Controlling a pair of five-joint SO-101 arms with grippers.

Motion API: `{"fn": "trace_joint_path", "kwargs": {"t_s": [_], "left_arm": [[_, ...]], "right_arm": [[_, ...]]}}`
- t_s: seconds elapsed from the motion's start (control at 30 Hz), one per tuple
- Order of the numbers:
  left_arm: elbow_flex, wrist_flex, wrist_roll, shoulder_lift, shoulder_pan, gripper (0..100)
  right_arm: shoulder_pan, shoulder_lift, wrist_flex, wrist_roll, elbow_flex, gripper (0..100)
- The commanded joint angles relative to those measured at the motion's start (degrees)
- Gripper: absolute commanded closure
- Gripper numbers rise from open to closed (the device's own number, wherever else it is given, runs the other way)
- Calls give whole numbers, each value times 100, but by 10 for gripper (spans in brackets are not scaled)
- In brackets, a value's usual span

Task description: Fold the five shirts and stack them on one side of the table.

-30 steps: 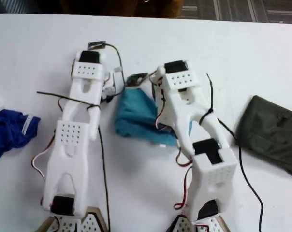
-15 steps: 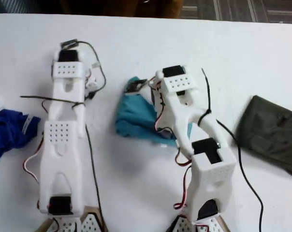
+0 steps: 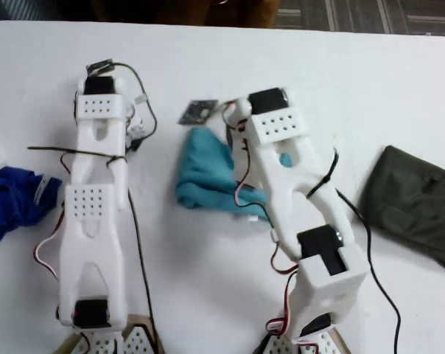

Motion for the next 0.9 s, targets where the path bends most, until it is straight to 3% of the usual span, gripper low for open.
{"fn": "trace_joint_path", "kwargs": {"t_s": [0.0, 0.13, 0.3, 0.73, 0.87], "left_arm": [[-136, -105, 35, -53, -334, 932], [-136, -105, 35, -53, -343, 932], [-136, -105, 35, -53, -360, 932], [-136, -114, 35, -53, -360, 932], [-136, -149, 44, -53, -431, 932]], "right_arm": [[-312, -31, -259, -668, -589, 815], [-848, 664, -321, -1116, -888, 900], [-1253, 1464, -303, -1160, -1565, 907], [-1191, 2756, -286, -1169, -2673, 913], [-1182, 2756, -268, -1169, -2690, 981]]}}
